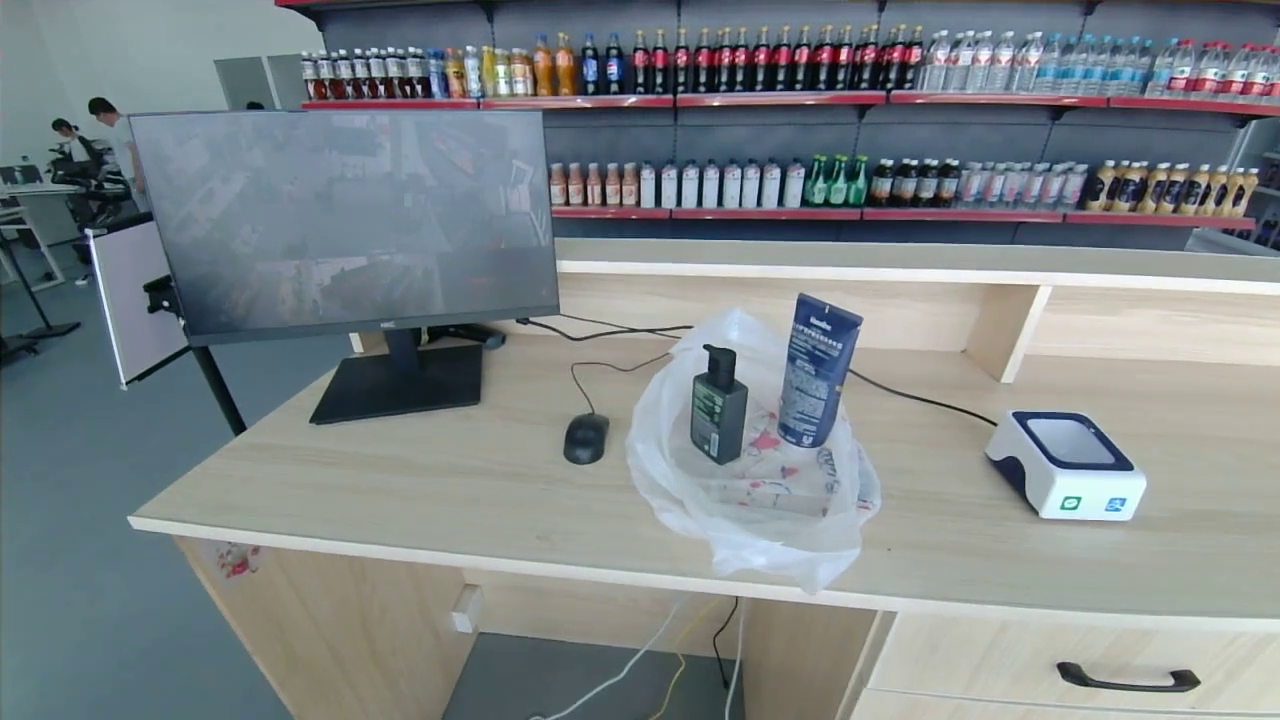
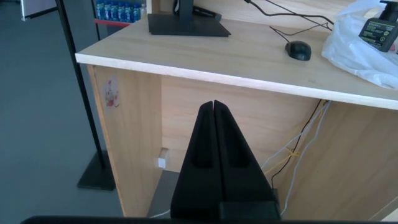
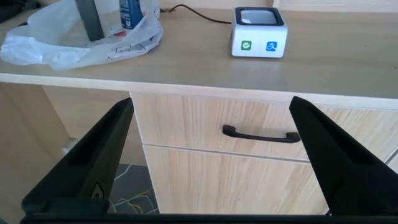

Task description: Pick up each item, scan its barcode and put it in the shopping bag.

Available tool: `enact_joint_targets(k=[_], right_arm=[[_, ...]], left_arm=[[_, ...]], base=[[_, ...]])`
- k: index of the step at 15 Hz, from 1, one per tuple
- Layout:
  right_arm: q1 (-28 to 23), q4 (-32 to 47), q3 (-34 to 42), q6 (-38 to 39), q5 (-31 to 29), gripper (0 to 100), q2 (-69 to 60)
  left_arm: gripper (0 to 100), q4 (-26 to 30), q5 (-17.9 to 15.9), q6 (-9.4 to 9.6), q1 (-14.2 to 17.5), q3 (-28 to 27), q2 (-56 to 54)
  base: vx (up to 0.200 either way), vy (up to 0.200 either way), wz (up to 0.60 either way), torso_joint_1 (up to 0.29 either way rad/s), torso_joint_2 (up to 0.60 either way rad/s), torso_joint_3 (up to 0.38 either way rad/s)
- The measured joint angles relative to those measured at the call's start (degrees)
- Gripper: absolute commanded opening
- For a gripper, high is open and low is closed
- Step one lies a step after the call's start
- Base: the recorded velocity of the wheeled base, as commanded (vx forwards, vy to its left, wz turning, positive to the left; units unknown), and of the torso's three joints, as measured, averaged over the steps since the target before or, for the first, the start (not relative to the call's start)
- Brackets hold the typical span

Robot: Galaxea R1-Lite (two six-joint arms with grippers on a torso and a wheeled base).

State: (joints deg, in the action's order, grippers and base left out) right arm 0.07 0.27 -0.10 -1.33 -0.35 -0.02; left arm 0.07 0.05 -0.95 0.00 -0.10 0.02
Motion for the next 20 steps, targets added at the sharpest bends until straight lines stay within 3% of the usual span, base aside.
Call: enact_joint_targets(k=[2, 8, 20], right_arm=[[0.00, -0.06, 0.00, 0.43, -0.09, 100, 0.00], [-0.02, -0.06, 0.00, 0.87, -0.09, 100, -0.05], [-0.02, -0.11, 0.00, 0.73, -0.09, 100, -0.05]], left_arm=[[0, 0.00, -0.05, 0.06, 0.00, 0.00, 0.00], [0, -0.05, -0.05, 0.62, 0.00, 0.05, -0.02], [0, 0.00, -0.05, 0.55, 0.00, 0.02, -0.02]], base=[[-0.200, 0.000, 0.00, 0.002, 0.00, 0.007], [0.000, 0.000, -0.60, 0.002, 0.00, 0.002], [0.000, -0.200, 0.00, 0.006, 0.00, 0.003]])
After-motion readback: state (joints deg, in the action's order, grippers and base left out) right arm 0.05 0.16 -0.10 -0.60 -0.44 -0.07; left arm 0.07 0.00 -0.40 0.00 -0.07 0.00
